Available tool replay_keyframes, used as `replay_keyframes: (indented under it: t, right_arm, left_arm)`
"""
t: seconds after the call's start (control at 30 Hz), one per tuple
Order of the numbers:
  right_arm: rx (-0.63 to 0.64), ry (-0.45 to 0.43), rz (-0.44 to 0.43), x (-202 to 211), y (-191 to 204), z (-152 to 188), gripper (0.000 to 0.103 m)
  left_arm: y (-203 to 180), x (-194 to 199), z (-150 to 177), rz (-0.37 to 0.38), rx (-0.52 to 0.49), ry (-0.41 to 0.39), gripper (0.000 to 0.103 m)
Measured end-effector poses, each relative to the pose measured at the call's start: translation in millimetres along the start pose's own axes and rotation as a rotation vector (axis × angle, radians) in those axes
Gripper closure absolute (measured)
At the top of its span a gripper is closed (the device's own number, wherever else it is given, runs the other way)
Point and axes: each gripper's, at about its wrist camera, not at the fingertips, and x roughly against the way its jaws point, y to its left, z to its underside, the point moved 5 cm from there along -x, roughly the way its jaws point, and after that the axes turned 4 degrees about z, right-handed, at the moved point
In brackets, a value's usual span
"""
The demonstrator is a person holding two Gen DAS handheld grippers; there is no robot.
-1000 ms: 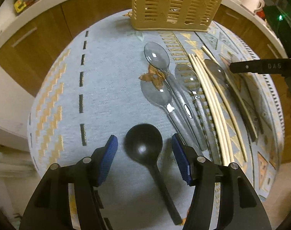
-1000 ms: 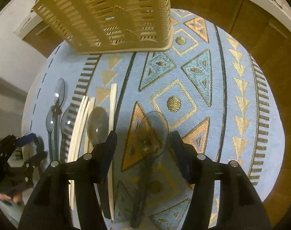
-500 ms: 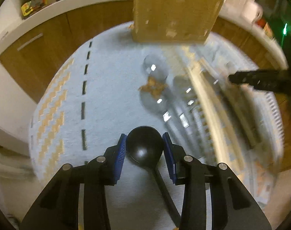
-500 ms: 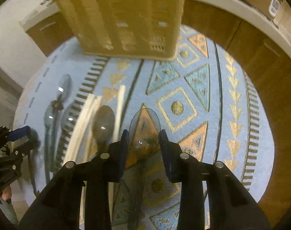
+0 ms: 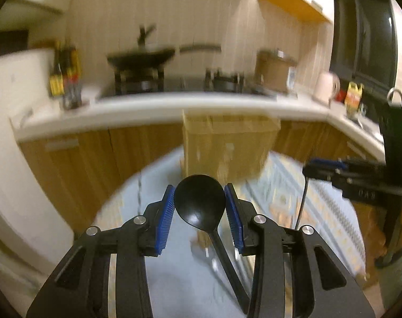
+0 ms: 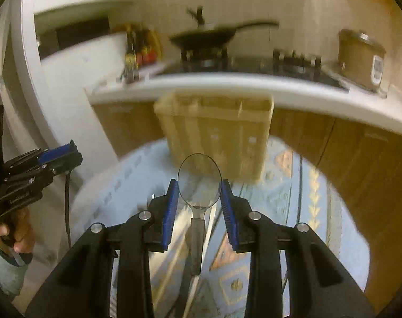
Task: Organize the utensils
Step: 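Lift both spoons over the beige caddy and open both tools to drop them in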
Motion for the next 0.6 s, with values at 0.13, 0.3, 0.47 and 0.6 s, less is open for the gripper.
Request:
replay_keyframes:
  t: [0.13, 0.3, 0.47, 0.6]
  right_arm:
    - [-0.014, -0.111, 0.005, 6.1, -1.5, -43.7, 0.074]
    - [-0.054, -0.205, 0.002, 5.5, -12.6, -99.5, 0.074]
    - [-0.093, -0.287, 0.066, -3.1, -33.7, -145.8, 0.074]
    - [-0.126, -0.312, 0.099, -15.2, -53.4, -164.3, 0.074]
  left_arm:
    - [-6.2, 2.6, -48.4, -0.029, -0.030, -0.113, 0.067]
    - [-10.0, -12.2, -107.8, -0.050, -0.049, -0.223, 0.067]
    - [-12.1, -39.0, -144.4, -0.102, -0.084, -0.294, 0.067]
    - [-6.0, -70.3, -155.8, -0.102, -0.093, -0.309, 0.067]
